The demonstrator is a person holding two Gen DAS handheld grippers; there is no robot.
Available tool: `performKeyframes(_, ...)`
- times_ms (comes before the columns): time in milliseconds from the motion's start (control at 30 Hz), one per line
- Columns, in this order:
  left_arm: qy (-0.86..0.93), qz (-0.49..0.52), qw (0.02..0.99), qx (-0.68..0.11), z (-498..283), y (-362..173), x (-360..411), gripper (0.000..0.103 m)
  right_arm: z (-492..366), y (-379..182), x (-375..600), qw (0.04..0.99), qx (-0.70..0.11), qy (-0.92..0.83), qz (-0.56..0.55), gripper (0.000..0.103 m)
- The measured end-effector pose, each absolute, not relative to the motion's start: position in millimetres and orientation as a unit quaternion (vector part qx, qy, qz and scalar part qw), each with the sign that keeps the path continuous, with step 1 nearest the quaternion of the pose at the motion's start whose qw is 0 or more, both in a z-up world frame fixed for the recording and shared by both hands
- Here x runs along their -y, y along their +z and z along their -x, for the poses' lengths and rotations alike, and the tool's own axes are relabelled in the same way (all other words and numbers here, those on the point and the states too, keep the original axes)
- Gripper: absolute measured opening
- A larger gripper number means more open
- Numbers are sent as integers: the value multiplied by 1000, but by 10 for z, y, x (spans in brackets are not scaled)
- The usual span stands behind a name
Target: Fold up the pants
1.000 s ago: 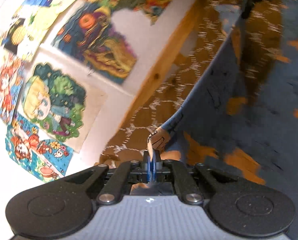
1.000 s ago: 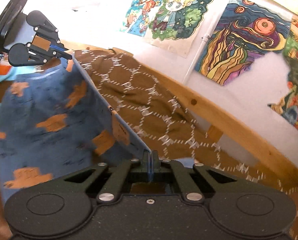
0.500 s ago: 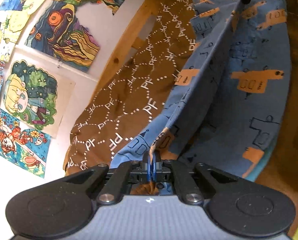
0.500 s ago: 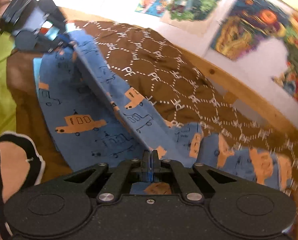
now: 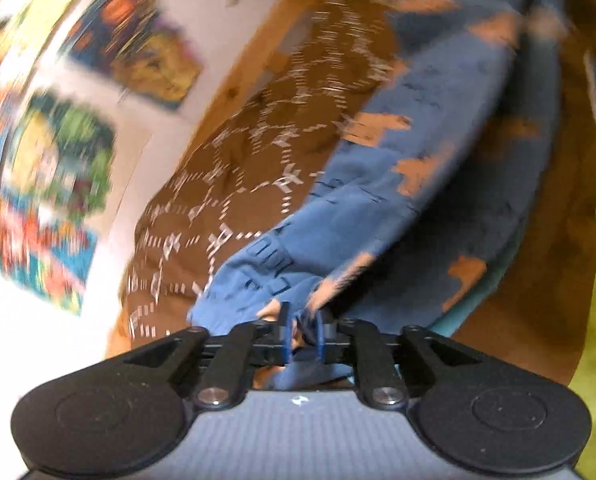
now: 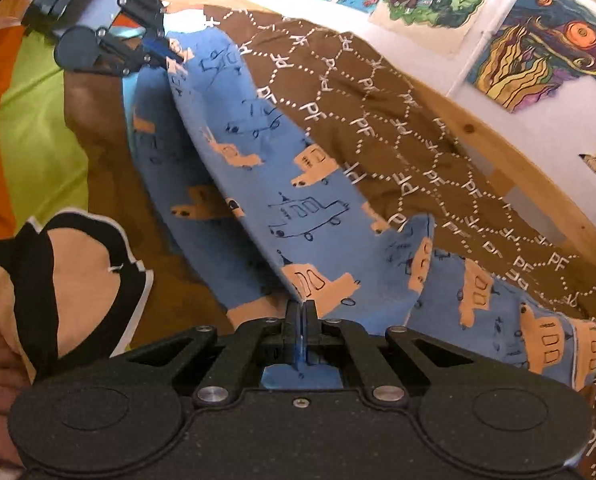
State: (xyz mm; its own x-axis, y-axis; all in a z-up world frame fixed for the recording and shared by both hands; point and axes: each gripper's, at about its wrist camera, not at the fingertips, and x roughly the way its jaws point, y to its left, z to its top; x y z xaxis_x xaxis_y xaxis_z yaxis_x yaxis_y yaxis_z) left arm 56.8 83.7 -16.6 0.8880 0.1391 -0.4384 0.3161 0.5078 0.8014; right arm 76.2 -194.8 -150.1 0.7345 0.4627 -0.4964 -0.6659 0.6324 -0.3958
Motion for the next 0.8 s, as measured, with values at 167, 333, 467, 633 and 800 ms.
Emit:
performKeyframes(167,-15,-342,898,-277,-541,132,-1004,54,-779,-1518,1973,886,-180,320,283,0)
performKeyframes(333,8,-213,932,-294,-628,401,-1188,54,-785,-1522,1989,886,-180,323,279,0)
performKeyframes(467,61,-149,931,-326,-896,475,-1305,52,-785,-1529,1988,887,-180,324,276,0)
performKeyframes(633,83,-128,920,-362,-1109,436,-1350,24,-776,-1535,1988,888,-180,323,274,2)
performKeyframes(800,98,-131,913,-374,-1146,469,-1335,20,-760,-1540,1978,886,-179,323,280,2)
